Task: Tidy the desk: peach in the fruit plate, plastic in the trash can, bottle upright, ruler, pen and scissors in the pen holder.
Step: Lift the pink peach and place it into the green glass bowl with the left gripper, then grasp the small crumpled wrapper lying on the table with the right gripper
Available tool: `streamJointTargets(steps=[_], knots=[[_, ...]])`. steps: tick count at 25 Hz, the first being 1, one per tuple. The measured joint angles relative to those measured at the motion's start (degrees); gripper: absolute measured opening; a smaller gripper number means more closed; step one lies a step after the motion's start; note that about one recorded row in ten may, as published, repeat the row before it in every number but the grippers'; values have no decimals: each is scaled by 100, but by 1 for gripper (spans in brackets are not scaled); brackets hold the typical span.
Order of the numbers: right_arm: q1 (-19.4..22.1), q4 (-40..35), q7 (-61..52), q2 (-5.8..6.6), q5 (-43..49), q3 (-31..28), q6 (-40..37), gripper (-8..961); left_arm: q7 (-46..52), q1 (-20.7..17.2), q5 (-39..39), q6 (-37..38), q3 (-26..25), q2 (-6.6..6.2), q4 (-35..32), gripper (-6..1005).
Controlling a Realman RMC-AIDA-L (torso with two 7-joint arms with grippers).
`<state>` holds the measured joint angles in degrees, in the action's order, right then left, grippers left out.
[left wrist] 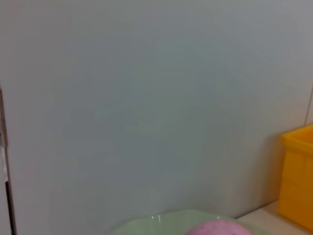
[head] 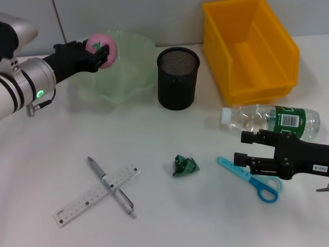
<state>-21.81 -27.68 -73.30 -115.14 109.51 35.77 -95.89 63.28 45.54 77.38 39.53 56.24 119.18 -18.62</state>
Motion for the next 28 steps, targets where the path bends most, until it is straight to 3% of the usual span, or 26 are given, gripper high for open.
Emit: streamJointTargets(steps=[5,8,14,22,23,25,26,28], knots=[[1,-1,0,0,0,0,0,792,7,4,-4,-13,27,-1,-2,461],[1,0,0,0,0,0,0,791,15,5,-5,-15,28,-1,-16,703],[1,0,0,0,0,0,0,791,40,8,-14,12,28,-1,-42,812],[21,15,0,0,1,-105,0,791,502,-144,-34,813,30,-54,-154,814],[21,15,0,0,1,-105,0,791,677,-226,10,1107,39,-80,-252,814],[38,14,-3,0,1,-220,-27,791,1593,-776,483,2605,91,-204,-1024,814],[38,14,-3,0,1,-220,-27,791,1593,-776,483,2605,91,-204,-1024,814],[51,8,-23,5,1,-312,-60,791,1879,-1021,823,3433,114,-290,-1301,815]])
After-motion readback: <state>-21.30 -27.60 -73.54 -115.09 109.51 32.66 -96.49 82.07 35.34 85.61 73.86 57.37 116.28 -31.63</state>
